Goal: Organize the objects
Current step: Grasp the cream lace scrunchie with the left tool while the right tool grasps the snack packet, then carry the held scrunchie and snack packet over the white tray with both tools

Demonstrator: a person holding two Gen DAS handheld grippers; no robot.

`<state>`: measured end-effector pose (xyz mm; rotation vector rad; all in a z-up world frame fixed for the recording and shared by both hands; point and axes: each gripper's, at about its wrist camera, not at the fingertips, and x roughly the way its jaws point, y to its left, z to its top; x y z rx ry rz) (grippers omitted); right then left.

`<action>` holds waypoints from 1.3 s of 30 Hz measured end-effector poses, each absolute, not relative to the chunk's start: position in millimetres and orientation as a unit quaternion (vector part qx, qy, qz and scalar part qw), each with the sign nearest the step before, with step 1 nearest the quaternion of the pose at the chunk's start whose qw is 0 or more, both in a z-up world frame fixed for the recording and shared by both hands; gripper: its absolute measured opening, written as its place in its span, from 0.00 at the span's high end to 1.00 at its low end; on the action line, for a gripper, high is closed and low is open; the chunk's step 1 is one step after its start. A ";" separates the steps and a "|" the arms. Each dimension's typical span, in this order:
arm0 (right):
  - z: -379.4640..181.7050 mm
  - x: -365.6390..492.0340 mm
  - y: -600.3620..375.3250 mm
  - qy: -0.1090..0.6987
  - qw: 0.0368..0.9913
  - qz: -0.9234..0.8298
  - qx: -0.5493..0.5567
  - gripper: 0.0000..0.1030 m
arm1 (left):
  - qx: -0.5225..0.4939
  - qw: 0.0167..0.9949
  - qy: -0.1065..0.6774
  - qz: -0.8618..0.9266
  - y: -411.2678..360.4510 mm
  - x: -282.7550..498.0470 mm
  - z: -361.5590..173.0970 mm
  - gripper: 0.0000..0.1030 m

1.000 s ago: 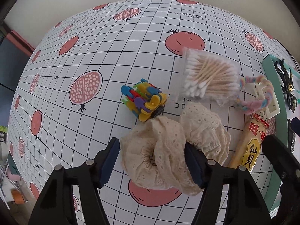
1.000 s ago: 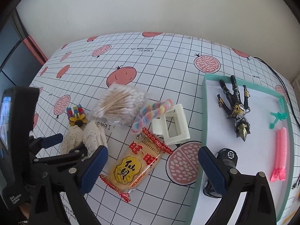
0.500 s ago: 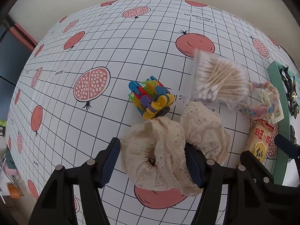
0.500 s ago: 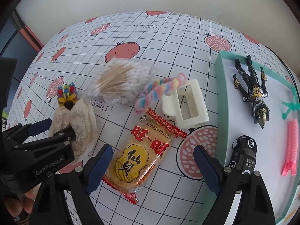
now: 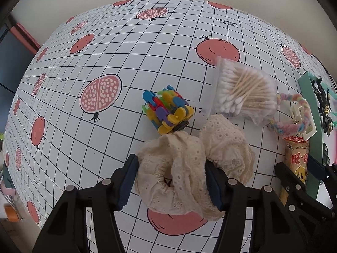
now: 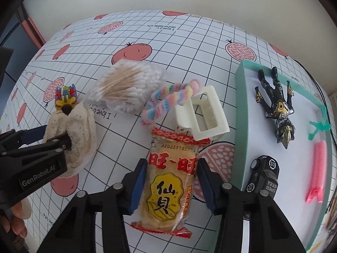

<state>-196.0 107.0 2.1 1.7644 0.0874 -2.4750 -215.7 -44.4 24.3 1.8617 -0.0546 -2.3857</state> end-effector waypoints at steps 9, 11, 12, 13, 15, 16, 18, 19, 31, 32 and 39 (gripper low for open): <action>3.3 -197.6 117.2 0.017 0.062 -0.812 0.581 0.62 | 0.611 0.041 -0.016 -0.790 -38.2 -215.7 25.2 0.59; 4.3 -197.0 117.0 0.017 0.063 -0.810 0.583 0.62 | 0.611 0.039 -0.017 -0.791 -36.2 -216.0 25.5 0.65; 4.6 -196.9 117.4 0.014 0.065 -0.808 0.585 0.62 | 0.610 0.039 -0.018 -0.791 -35.1 -216.3 25.8 0.69; 4.9 -196.9 117.8 0.010 0.069 -0.807 0.586 0.62 | 0.609 0.040 -0.020 -0.792 -34.2 -216.7 25.8 0.71; 5.4 -196.8 118.1 0.005 0.074 -0.805 0.588 0.62 | 0.608 0.040 -0.022 -0.792 -33.1 -217.2 26.2 0.76; 6.0 -196.9 118.2 0.005 0.075 -0.804 0.590 0.62 | 0.608 0.040 -0.022 -0.793 -33.5 -217.3 26.4 0.77; 7.6 -195.9 117.2 0.002 0.080 -0.803 0.590 0.62 | 0.607 0.041 -0.017 -0.793 -35.0 -217.6 27.3 0.79; 9.4 -196.3 116.9 0.000 0.083 -0.803 0.590 0.62 | 0.607 0.041 -0.014 -0.794 -35.9 -217.8 28.1 0.79; 56.5 -180.1 120.9 -0.008 0.100 -0.831 0.548 0.62 | 0.547 0.031 -0.003 -0.837 -36.3 -216.6 84.1 0.81; 58.8 -181.3 120.5 -0.008 0.101 -0.832 0.545 0.62 | 0.540 0.031 -0.002 -0.841 -36.0 -216.1 89.8 0.81; 71.0 -174.3 142.0 -0.018 0.090 -0.840 0.534 0.62 | 0.508 0.024 -0.009 -0.861 -16.6 -207.5 121.5 0.81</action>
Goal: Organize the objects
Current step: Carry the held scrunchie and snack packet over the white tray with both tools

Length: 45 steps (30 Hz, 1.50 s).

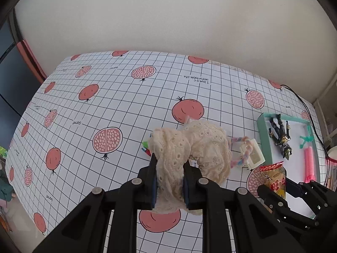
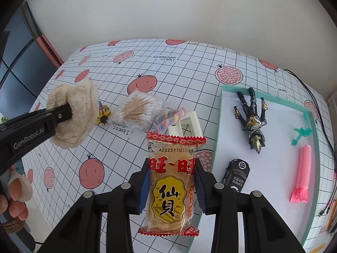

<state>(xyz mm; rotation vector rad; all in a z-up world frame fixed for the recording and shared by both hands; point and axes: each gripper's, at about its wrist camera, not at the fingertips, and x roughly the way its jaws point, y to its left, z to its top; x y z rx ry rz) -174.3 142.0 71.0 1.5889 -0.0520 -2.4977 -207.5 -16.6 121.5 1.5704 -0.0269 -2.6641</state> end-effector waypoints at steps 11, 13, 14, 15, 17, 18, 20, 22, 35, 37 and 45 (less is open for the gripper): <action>81.2 -163.8 228.6 -0.053 0.025 -0.848 0.527 0.62 | 0.502 -0.046 -0.022 -0.863 62.3 -201.8 126.9 0.81; 81.4 -160.1 246.5 -0.060 0.011 -0.848 0.527 0.62 | 0.504 -0.063 -0.023 -0.861 80.4 -201.0 125.2 0.81; 81.5 -158.2 254.9 -0.062 0.004 -0.848 0.527 0.62 | 0.505 -0.069 -0.026 -0.860 89.4 -199.7 124.6 0.81; 81.4 -156.3 263.1 -0.066 -0.002 -0.847 0.527 0.62 | 0.504 -0.076 -0.031 -0.860 98.9 -198.2 123.9 0.81; 81.7 -152.4 278.9 -0.074 -0.012 -0.847 0.526 0.62 | 0.505 -0.092 -0.037 -0.857 116.6 -195.0 122.9 0.81; 82.1 -150.6 285.9 -0.078 -0.017 -0.847 0.525 0.62 | 0.506 -0.102 -0.040 -0.856 125.1 -193.3 122.6 0.81; 83.9 -146.7 299.8 -0.084 -0.029 -0.848 0.522 0.62 | 0.508 -0.118 -0.046 -0.852 141.1 -190.3 121.0 0.81; 86.3 -143.1 311.2 -0.089 -0.038 -0.850 0.519 0.62 | 0.511 -0.133 -0.050 -0.848 155.5 -186.8 119.3 0.80; 87.6 -136.8 339.2 -0.112 -0.053 -0.853 0.506 0.62 | 0.539 -0.178 -0.075 -0.820 202.6 -175.5 96.1 0.80; 83.6 -138.6 338.6 -0.111 -0.053 -0.852 0.509 0.62 | 0.547 -0.178 -0.080 -0.814 205.6 -175.1 89.6 0.80; 69.5 -146.4 335.7 -0.122 -0.043 -0.852 0.507 0.61 | 0.571 -0.186 -0.091 -0.795 215.5 -173.9 67.8 0.80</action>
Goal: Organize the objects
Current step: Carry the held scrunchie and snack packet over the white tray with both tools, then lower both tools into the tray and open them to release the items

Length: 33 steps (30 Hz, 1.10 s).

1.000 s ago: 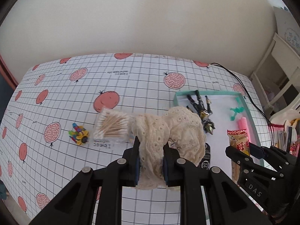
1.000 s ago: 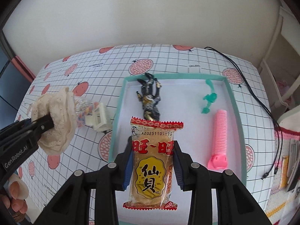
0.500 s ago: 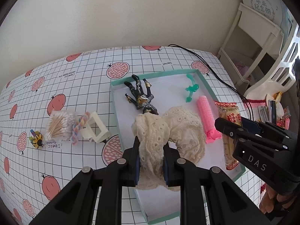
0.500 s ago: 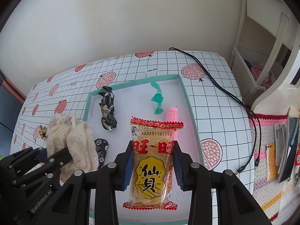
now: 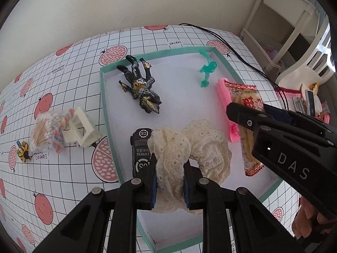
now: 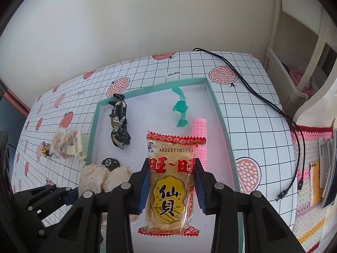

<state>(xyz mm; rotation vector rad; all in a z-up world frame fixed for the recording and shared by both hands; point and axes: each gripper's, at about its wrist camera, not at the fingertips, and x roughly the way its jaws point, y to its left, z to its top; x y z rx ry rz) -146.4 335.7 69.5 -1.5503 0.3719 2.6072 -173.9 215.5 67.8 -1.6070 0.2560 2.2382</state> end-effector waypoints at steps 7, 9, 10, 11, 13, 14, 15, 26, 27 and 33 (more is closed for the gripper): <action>57.8 -152.8 329.7 0.123 0.039 0.850 -0.511 0.61 | -0.580 0.186 0.098 0.787 222.7 -172.9 56.0 0.79; 54.2 -154.1 327.5 0.121 0.036 0.849 -0.513 0.61 | -0.582 0.186 0.098 0.785 224.2 -173.3 52.5 0.78; 52.5 -154.9 326.9 0.120 0.035 0.848 -0.515 0.61 | -0.584 0.185 0.098 0.784 224.4 -173.5 51.2 0.78; 51.1 -155.7 326.1 0.118 0.036 0.847 -0.517 0.61 | -0.585 0.184 0.099 0.784 224.8 -173.8 49.9 0.78; 48.0 -156.9 325.4 0.117 0.036 0.845 -0.520 0.61 | -0.587 0.182 0.100 0.783 224.1 -174.4 47.6 0.77; 46.6 -157.3 324.9 0.117 0.036 0.844 -0.522 0.61 | -0.587 0.180 0.100 0.783 223.7 -174.7 46.7 0.76; 45.5 -157.6 324.6 0.118 0.035 0.843 -0.523 0.61 | -0.588 0.180 0.100 0.782 223.1 -174.9 46.1 0.76; 44.8 -158.0 326.8 0.118 0.041 0.841 -0.527 0.59 | -0.590 0.182 0.094 0.781 221.1 -174.4 48.8 0.58; 45.5 -157.9 327.1 0.119 0.040 0.841 -0.526 0.56 | -0.590 0.184 0.095 0.780 221.2 -174.2 49.1 0.57; 49.2 -157.3 327.1 0.121 0.040 0.843 -0.523 0.54 | -0.586 0.188 0.104 0.781 221.9 -170.8 54.0 0.51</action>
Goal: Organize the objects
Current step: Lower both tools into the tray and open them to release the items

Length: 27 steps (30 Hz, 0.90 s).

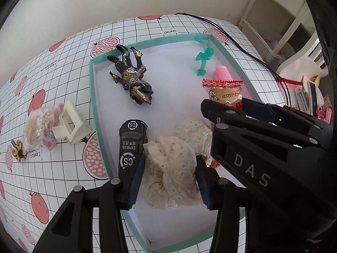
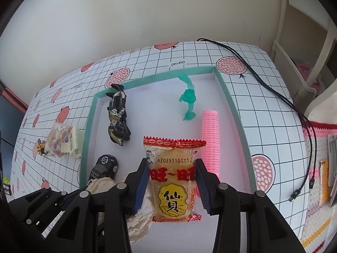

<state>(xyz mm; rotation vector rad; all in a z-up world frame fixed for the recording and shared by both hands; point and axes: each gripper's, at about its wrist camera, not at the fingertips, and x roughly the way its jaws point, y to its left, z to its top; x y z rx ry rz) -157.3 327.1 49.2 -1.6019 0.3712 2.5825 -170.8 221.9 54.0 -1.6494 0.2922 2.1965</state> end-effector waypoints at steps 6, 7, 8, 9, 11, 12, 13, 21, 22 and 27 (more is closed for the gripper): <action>55.2 -156.3 326.9 0.122 0.041 0.846 -0.517 0.54 | -0.578 0.192 0.107 0.786 222.6 -169.6 60.7 0.44; 56.1 -156.1 327.1 0.123 0.041 0.847 -0.516 0.54 | -0.576 0.192 0.107 0.787 222.2 -169.1 61.9 0.44; 57.0 -155.7 327.5 0.124 0.042 0.848 -0.514 0.54 | -0.575 0.193 0.108 0.788 221.8 -168.8 63.1 0.44; 57.6 -155.5 327.9 0.124 0.042 0.848 -0.513 0.54 | -0.574 0.194 0.108 0.788 221.6 -169.0 64.1 0.44; 58.7 -155.0 328.6 0.126 0.041 0.849 -0.512 0.53 | -0.571 0.193 0.107 0.791 220.1 -168.7 66.7 0.44; 59.2 -154.8 328.9 0.127 0.040 0.850 -0.510 0.52 | -0.570 0.193 0.107 0.792 220.0 -168.7 68.0 0.44; 60.0 -154.4 328.8 0.127 0.041 0.850 -0.509 0.51 | -0.569 0.193 0.106 0.793 219.2 -168.5 69.4 0.44; 66.1 -152.0 330.3 0.130 0.041 0.855 -0.500 0.47 | -0.558 0.184 0.102 0.803 210.3 -169.5 80.0 0.44; 66.8 -152.1 330.7 0.130 0.042 0.855 -0.499 0.47 | -0.557 0.183 0.101 0.804 209.5 -169.8 80.9 0.44; 69.4 -151.1 333.0 0.133 0.047 0.856 -0.497 0.47 | -0.553 0.176 0.098 0.808 206.5 -171.4 84.2 0.44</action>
